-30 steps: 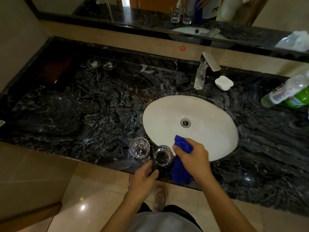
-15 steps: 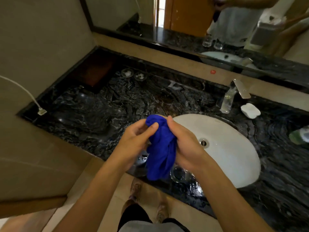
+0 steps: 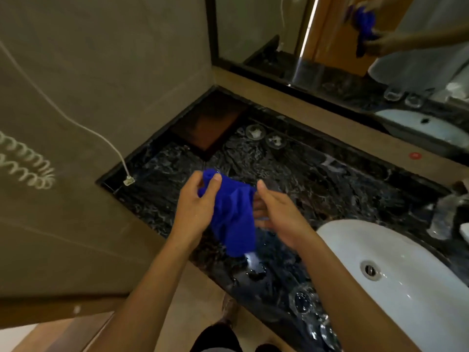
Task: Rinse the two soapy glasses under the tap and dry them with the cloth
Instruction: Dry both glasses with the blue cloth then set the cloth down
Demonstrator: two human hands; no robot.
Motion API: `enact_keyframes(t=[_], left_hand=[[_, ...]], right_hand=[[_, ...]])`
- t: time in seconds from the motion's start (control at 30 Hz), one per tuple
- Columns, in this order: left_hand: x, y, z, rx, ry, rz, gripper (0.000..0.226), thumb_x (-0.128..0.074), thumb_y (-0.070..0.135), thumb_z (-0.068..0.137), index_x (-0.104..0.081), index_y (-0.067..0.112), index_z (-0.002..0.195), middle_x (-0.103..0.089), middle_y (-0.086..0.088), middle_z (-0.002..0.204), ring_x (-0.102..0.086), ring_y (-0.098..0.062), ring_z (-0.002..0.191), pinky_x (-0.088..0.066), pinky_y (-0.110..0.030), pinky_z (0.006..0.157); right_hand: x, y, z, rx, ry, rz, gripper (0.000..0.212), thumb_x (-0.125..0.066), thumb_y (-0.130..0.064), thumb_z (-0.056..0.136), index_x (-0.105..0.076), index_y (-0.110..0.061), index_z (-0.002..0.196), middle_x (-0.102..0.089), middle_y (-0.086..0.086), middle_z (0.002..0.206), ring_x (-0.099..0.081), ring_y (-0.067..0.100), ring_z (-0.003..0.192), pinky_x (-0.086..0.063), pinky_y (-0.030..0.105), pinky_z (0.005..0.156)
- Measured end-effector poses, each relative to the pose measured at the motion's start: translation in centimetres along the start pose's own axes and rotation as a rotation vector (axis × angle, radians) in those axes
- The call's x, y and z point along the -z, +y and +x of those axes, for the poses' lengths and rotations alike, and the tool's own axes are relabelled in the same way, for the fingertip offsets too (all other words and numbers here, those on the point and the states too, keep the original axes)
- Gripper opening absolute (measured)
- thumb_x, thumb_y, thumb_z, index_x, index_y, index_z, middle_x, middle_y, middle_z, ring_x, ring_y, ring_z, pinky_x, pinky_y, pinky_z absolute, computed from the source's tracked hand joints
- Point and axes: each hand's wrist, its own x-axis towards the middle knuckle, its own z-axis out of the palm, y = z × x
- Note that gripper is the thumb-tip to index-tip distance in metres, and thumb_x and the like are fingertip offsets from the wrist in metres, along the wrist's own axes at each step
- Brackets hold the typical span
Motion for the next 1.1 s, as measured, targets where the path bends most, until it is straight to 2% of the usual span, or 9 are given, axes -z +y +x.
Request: enact_keyframes(t=[0.13, 0.3, 0.4, 0.5, 0.63, 0.73, 0.8, 0.9, 1.1], left_hand=[[2.2, -1.2, 4.3, 0.079, 0.036, -0.125, 0.024, -0.057, 0.037, 0.103, -0.064, 0.02, 0.088, -0.07, -0.004, 0.087, -0.066, -0.015, 0.082, -0.054, -0.035, 0.079], [4.4, -3.8, 8.4, 0.128, 0.076, -0.165, 0.009, -0.06, 0.02, 0.103, -0.057, 0.026, 0.11, -0.076, 0.001, 0.086, -0.071, -0.02, 0.083, -0.057, -0.03, 0.071], [5.5, -5.6, 10.4, 0.247, -0.095, -0.14, 0.022, -0.055, 0.018, 0.105, -0.062, 0.033, 0.121, -0.075, -0.014, 0.102, -0.068, -0.027, 0.089, -0.054, -0.041, 0.074], [6.3, -7.6, 11.4, 0.409, -0.295, -0.005, 0.02, -0.065, 0.035, 0.098, -0.078, 0.021, 0.105, -0.078, -0.003, 0.109, -0.071, -0.02, 0.108, -0.054, -0.041, 0.094], [7.4, -10.3, 13.3, 0.282, -0.292, 0.207, 0.01, -0.075, 0.022, 0.092, -0.077, 0.013, 0.088, -0.077, -0.001, 0.089, -0.067, -0.005, 0.083, -0.05, -0.029, 0.086], [7.8, -11.7, 14.6, 0.166, -0.253, 0.423, 0.026, -0.069, 0.023, 0.096, -0.069, -0.001, 0.086, -0.066, -0.009, 0.091, -0.06, -0.014, 0.086, -0.042, -0.026, 0.081], [8.0, -12.8, 15.4, 0.206, -0.267, 0.412, 0.019, -0.068, 0.025, 0.097, -0.065, 0.01, 0.086, -0.066, -0.003, 0.09, -0.062, -0.018, 0.087, -0.044, -0.028, 0.08], [8.2, -14.7, 16.4, 0.216, -0.195, 0.398, 0.017, -0.073, 0.023, 0.093, -0.058, 0.028, 0.084, -0.066, 0.003, 0.089, -0.062, -0.015, 0.089, -0.049, -0.032, 0.085], [7.3, -17.1, 16.8, 0.154, -0.165, 0.598, 0.019, -0.068, 0.026, 0.097, -0.06, 0.012, 0.107, -0.063, -0.002, 0.106, -0.056, -0.015, 0.1, -0.035, -0.02, 0.083]], right_hand=[[-1.8, 0.7, 2.9, 0.099, -0.128, -0.089, 0.03, -0.077, -0.023, 0.089, -0.071, -0.007, 0.115, -0.07, 0.007, 0.09, -0.066, 0.017, 0.086, -0.057, 0.036, 0.084], [-4.1, 1.0, 7.1, 0.094, -0.036, 0.045, 0.013, -0.066, -0.022, 0.099, -0.076, -0.013, 0.099, -0.07, 0.016, 0.09, -0.064, 0.021, 0.088, -0.051, 0.034, 0.079], [-5.2, 1.1, 9.7, 0.039, 0.059, 0.0, 0.02, -0.059, -0.016, 0.102, -0.076, -0.02, 0.092, -0.076, -0.006, 0.09, -0.067, 0.014, 0.092, -0.052, 0.02, 0.075], [-6.4, 0.6, 11.8, -0.081, 0.083, 0.127, 0.027, -0.053, -0.013, 0.105, -0.074, -0.02, 0.09, -0.077, -0.004, 0.092, -0.07, 0.017, 0.096, -0.055, 0.025, 0.082], [-7.1, 0.6, 13.3, -0.267, -0.084, 0.29, 0.024, -0.058, -0.023, 0.103, -0.074, -0.005, 0.109, -0.078, 0.015, 0.106, -0.075, 0.025, 0.098, -0.06, 0.038, 0.091], [-6.9, 1.3, 14.5, -0.262, -0.181, 0.125, 0.02, -0.075, -0.009, 0.09, -0.072, -0.007, 0.11, -0.078, 0.014, 0.106, -0.076, 0.023, 0.095, -0.061, 0.033, 0.088], [-6.8, 1.8, 15.8, -0.279, -0.16, 0.004, 0.031, -0.079, -0.003, 0.085, -0.071, -0.008, 0.114, -0.077, 0.016, 0.109, -0.075, 0.026, 0.099, -0.061, 0.038, 0.09], [-7.0, 2.7, 17.8, -0.29, -0.075, -0.17, 0.021, -0.074, -0.012, 0.092, -0.069, -0.009, 0.112, -0.075, 0.014, 0.112, -0.073, 0.027, 0.101, -0.06, 0.04, 0.091], [-8.1, 5.8, 20.5, -0.096, 0.059, -0.782, 0.035, -0.071, -0.031, 0.094, -0.066, -0.013, 0.124, -0.069, 0.005, 0.114, -0.065, 0.023, 0.107, -0.053, 0.035, 0.094]])
